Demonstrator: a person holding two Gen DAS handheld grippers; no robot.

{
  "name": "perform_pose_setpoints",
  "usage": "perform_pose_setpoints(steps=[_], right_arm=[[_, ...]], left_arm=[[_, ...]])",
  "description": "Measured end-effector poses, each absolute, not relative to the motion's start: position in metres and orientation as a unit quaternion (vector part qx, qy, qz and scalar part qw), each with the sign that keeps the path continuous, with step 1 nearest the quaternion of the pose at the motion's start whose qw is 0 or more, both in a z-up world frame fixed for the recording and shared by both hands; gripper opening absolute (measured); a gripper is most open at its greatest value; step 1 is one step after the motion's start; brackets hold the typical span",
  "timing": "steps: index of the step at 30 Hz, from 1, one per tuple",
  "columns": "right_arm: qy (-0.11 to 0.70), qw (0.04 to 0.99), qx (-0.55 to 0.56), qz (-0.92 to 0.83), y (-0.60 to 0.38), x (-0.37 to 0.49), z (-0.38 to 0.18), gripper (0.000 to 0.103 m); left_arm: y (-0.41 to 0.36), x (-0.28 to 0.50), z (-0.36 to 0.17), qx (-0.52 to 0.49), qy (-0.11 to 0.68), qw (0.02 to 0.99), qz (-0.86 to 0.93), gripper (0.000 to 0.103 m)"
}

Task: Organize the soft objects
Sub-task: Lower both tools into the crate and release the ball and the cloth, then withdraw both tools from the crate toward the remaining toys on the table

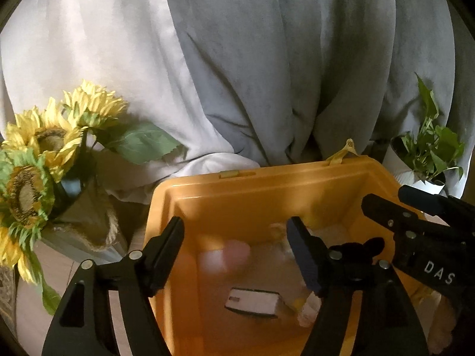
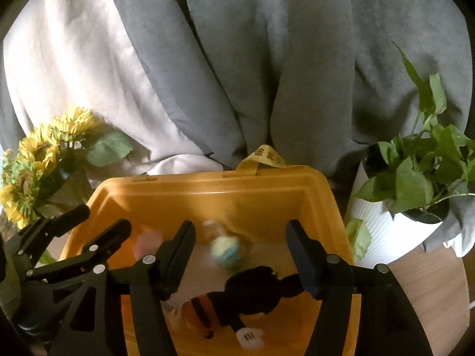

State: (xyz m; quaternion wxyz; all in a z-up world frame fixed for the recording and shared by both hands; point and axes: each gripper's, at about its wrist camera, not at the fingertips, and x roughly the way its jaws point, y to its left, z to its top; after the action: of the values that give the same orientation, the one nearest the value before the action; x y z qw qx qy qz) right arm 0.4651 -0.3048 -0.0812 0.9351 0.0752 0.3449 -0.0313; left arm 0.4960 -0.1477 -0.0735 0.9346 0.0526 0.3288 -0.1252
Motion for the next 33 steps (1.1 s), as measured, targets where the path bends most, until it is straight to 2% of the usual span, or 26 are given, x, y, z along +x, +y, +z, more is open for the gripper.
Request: perform_pose_setpoints(steps=[10, 12, 33], right_arm=[[0.313, 0.946, 0.075, -0.046, -0.304, 0.433, -0.058, 0.065], [0.303, 0.949, 0.073, -0.049, -0.304, 0.424, -0.052, 0.069], [0.262, 0.958, 0.073, -0.089, -0.294, 0.339, -0.024, 0.076]], left_arm=[[-0.138, 0.459, -0.047, 0.048, 0.297, 0.946, -0.124, 0.074], [-0.137, 0.452, -0.041, 0.049, 0.289, 0.948, -0.124, 0.074], [-0.124, 0.372, -0.007, 0.061, 0.234, 0.96, -0.142, 0.075]])
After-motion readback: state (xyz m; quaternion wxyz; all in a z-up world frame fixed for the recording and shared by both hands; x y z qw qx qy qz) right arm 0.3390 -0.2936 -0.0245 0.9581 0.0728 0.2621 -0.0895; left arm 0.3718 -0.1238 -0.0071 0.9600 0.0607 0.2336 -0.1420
